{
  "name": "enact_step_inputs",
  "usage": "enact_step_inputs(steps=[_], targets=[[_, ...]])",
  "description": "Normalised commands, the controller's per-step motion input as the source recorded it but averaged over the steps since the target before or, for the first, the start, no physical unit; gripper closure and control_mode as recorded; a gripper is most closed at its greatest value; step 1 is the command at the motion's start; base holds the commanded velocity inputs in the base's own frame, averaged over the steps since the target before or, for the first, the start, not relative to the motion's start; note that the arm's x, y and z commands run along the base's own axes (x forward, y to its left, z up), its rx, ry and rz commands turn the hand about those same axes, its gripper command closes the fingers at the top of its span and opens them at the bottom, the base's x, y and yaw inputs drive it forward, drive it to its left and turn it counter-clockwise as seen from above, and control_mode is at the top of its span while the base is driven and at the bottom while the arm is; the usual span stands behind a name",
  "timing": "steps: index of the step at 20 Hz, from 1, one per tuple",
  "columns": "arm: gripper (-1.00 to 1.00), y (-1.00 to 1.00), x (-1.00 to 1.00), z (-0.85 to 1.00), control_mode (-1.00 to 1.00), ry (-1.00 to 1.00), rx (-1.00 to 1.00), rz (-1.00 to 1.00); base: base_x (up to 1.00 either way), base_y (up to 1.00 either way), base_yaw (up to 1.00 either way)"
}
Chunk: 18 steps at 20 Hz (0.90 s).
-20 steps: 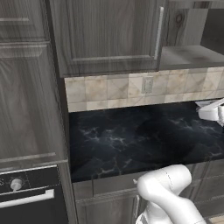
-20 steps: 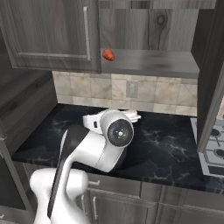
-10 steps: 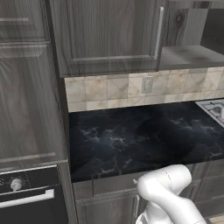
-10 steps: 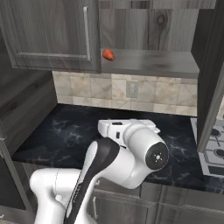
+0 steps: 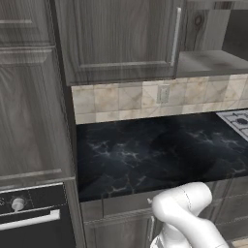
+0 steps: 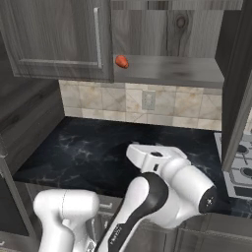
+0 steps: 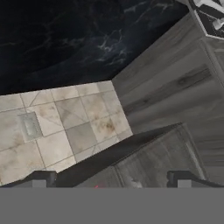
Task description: Pick the sweet potato from the counter and place it in the cabinet. Then close the cabinet.
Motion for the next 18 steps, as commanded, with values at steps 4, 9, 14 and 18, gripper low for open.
enact_step_inputs(steps=[4, 9, 14, 18], targets=[[-1.0, -0.68, -0.01, -0.16, -1.0, -0.39, 0.04, 0.13, 0.0, 0.0, 0.0], [-1.0, -0.53, -0.02, -0.17, -1.0, -0.45, -0.01, 0.08, 0.0, 0.0, 0.0], [-1.0, -0.3, -0.03, -0.38, -1.0, -0.3, -0.14, 0.01, 0.0, 0.0, 0.0], [-1.0, -0.1, 0.0, -0.38, -1.0, 0.13, 0.04, 0.0, 0.0, 0.0, 0.0]])
